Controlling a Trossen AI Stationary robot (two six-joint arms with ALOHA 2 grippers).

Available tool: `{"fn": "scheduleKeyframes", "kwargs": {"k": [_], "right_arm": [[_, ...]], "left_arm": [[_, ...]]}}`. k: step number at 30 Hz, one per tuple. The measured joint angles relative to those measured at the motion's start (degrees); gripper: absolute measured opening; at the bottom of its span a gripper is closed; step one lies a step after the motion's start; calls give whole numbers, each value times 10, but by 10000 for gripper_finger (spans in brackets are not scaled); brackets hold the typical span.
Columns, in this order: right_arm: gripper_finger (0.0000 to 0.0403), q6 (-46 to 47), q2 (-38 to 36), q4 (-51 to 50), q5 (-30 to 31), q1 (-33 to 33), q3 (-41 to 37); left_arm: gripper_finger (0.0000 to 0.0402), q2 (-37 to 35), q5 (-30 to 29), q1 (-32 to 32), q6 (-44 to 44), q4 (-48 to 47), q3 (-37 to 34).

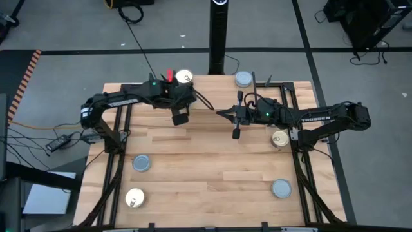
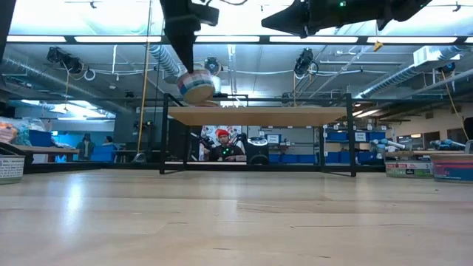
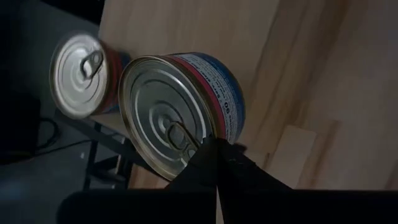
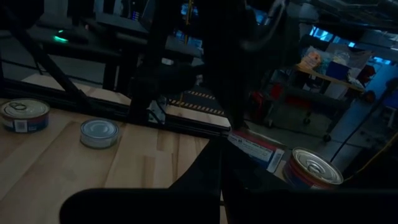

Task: Stack canned seafood by type on shelf
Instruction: Put the top left blue tuna can on the shelf aligned with the other blue tuna can

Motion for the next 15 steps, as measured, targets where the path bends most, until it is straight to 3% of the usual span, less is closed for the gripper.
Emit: {"fn": "scheduleKeyframes", "kwargs": {"k": [15], "right_arm": [[6, 0, 0, 3, 0, 0, 0]], "left_arm": [[0, 30, -14, 14, 1, -6, 0]]}}
